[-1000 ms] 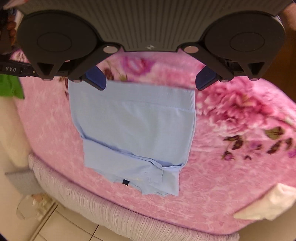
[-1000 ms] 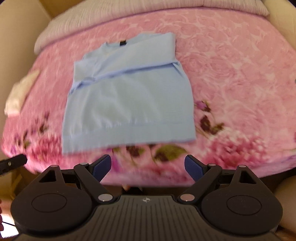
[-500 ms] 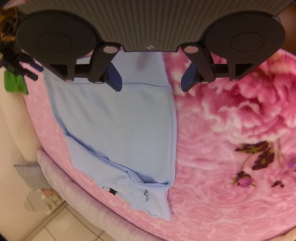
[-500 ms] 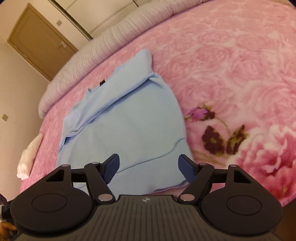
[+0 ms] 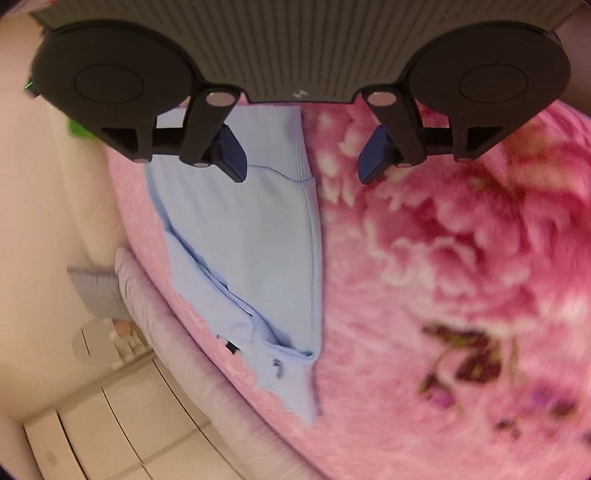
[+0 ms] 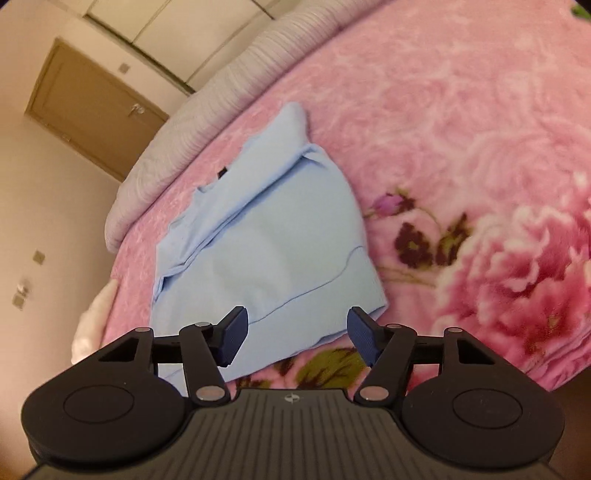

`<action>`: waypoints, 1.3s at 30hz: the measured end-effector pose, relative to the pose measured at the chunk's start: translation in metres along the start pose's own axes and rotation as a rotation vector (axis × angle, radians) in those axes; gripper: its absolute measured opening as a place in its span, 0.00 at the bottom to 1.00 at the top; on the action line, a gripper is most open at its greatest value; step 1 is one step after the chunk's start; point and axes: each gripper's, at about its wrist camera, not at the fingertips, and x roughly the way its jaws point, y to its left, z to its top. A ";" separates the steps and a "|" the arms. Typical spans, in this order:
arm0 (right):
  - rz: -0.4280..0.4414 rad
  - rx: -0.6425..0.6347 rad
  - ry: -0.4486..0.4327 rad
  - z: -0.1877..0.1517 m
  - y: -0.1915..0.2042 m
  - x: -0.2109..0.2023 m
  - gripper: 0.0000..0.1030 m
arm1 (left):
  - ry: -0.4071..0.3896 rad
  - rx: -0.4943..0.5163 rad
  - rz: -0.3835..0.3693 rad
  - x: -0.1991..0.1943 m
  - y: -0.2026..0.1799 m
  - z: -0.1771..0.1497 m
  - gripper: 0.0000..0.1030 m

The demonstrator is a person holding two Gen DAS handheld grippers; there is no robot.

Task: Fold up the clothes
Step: 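Move both open grippers to the sweatshirt hem, then grasp the hem with the left gripper while the right gripper grasps the hem beside it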

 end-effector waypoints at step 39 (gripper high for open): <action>0.205 0.089 0.189 0.060 -0.038 0.053 0.13 | 0.011 -0.095 -0.299 0.029 -0.003 0.014 0.05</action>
